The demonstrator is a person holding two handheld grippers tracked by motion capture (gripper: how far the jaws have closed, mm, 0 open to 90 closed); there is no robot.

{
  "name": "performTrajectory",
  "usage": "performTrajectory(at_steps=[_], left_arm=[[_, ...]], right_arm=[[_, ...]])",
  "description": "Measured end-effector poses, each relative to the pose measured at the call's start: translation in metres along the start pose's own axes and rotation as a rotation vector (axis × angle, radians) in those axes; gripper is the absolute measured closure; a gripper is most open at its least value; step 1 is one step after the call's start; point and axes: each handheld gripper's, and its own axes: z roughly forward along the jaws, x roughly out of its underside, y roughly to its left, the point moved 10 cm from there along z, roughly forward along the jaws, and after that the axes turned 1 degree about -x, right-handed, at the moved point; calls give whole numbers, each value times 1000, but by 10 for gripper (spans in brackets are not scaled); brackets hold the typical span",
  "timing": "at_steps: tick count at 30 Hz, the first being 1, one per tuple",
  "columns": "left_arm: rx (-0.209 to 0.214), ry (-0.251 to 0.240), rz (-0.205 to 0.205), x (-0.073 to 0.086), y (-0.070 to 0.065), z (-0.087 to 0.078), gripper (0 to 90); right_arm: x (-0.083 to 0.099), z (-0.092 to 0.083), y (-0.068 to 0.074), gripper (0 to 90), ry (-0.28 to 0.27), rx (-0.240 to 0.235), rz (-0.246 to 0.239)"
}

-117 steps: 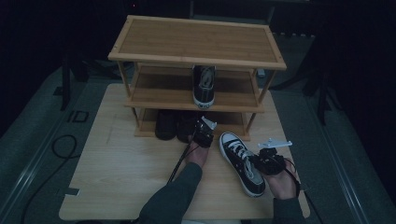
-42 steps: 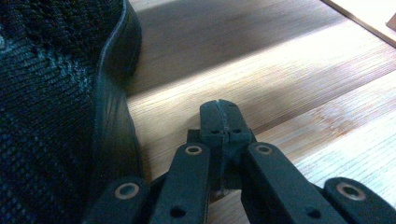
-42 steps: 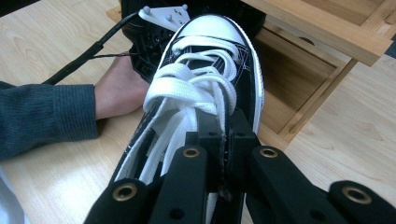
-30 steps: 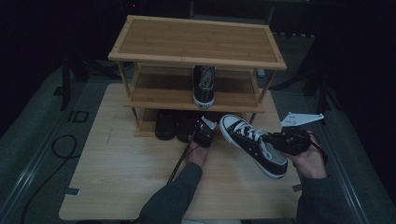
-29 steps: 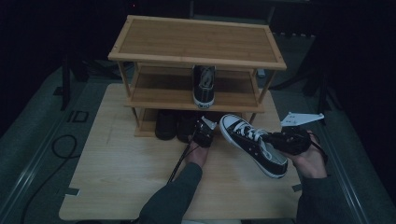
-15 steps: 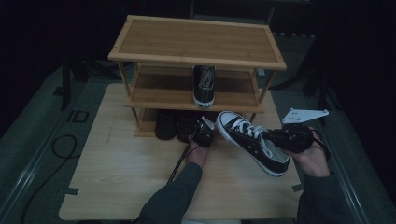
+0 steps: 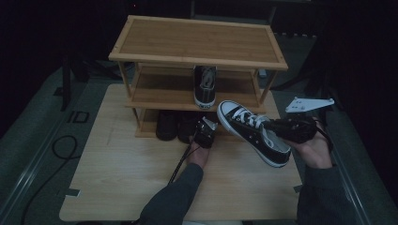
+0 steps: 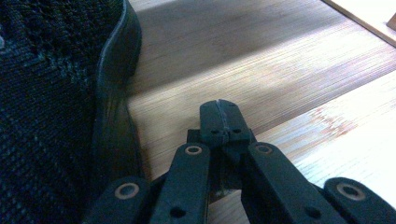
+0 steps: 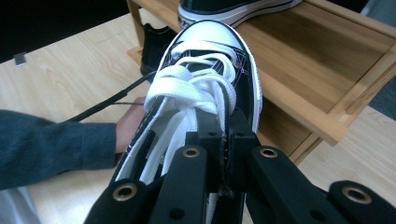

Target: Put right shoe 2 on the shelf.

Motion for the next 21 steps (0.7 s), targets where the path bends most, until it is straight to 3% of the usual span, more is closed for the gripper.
performTrajectory(at_steps=[4, 6, 13, 21], left_arm=[[0, 0, 0, 0, 0, 0, 900], [17, -1, 7, 0, -1, 0, 900], [15, 0, 7, 0, -1, 0, 900], [14, 0, 5, 0, -1, 0, 900]], right_arm=[[-5, 4, -7, 880, -4, 14, 16], [-8, 7, -12, 880, -4, 29, 27], [-24, 23, -31, 880, 3, 95, 70], [-35, 41, -43, 880, 3, 148, 99]])
